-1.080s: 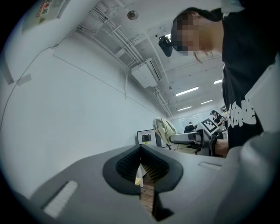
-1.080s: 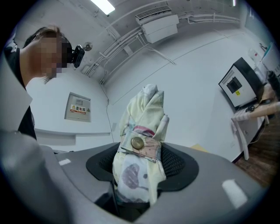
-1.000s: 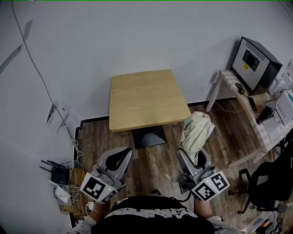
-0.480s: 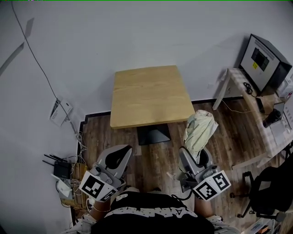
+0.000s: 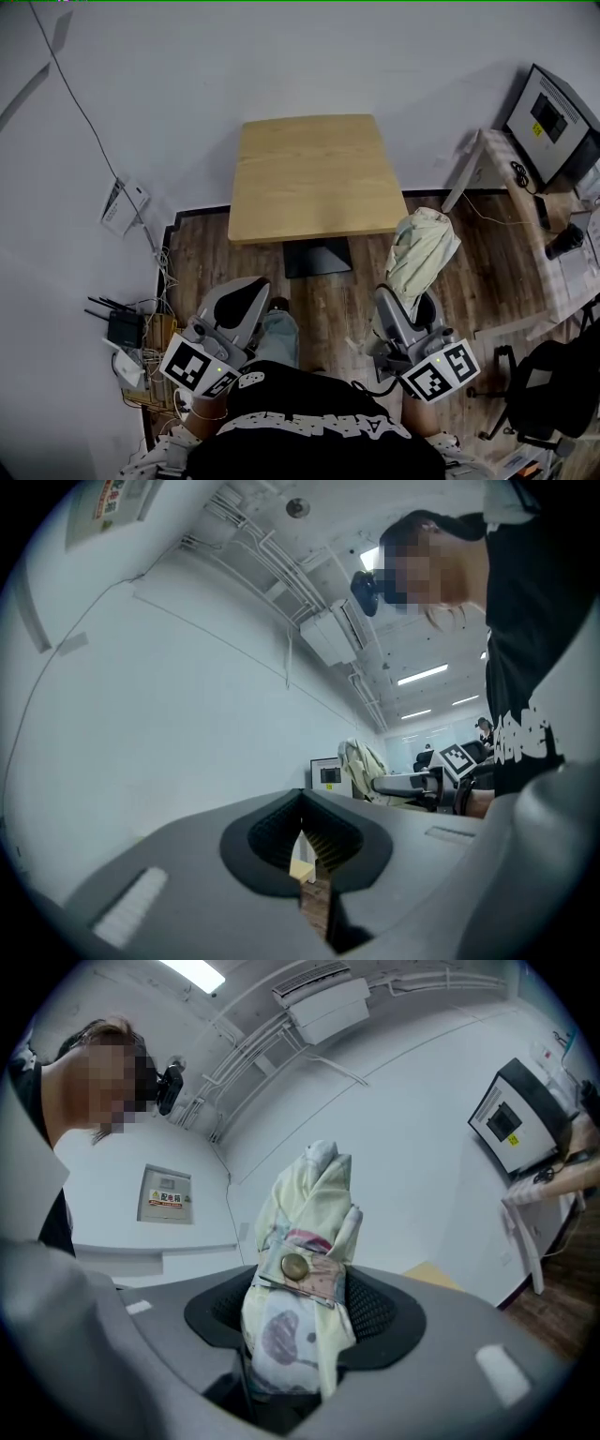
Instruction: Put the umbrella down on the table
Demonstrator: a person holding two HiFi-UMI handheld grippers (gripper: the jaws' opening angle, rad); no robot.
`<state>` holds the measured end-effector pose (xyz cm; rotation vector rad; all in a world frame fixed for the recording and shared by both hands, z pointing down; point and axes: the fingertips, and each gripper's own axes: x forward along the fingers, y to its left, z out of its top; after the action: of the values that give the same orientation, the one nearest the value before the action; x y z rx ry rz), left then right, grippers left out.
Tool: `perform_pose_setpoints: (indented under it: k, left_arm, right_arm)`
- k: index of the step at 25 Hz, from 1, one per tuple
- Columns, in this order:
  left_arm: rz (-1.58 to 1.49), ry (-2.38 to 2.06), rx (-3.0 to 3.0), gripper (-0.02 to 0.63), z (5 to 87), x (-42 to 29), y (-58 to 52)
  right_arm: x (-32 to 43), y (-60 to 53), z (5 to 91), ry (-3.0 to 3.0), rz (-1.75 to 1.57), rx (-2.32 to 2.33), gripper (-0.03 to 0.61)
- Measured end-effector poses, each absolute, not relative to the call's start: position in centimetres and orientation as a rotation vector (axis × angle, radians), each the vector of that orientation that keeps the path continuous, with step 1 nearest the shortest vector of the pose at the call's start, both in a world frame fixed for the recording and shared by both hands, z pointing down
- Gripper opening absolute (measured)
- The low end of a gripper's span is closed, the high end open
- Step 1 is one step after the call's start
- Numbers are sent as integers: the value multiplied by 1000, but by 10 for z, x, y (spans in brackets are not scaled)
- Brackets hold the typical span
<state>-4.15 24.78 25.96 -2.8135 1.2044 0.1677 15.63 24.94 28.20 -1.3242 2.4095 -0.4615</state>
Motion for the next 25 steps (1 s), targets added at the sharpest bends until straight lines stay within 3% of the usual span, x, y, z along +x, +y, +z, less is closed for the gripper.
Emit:
perform_pose_setpoints:
  k: [25]
  left_arm:
    - [218,857,-2948,-2,275,-4,136]
  right_arm:
    - [169,176,283,2316,-405,-1580,268]
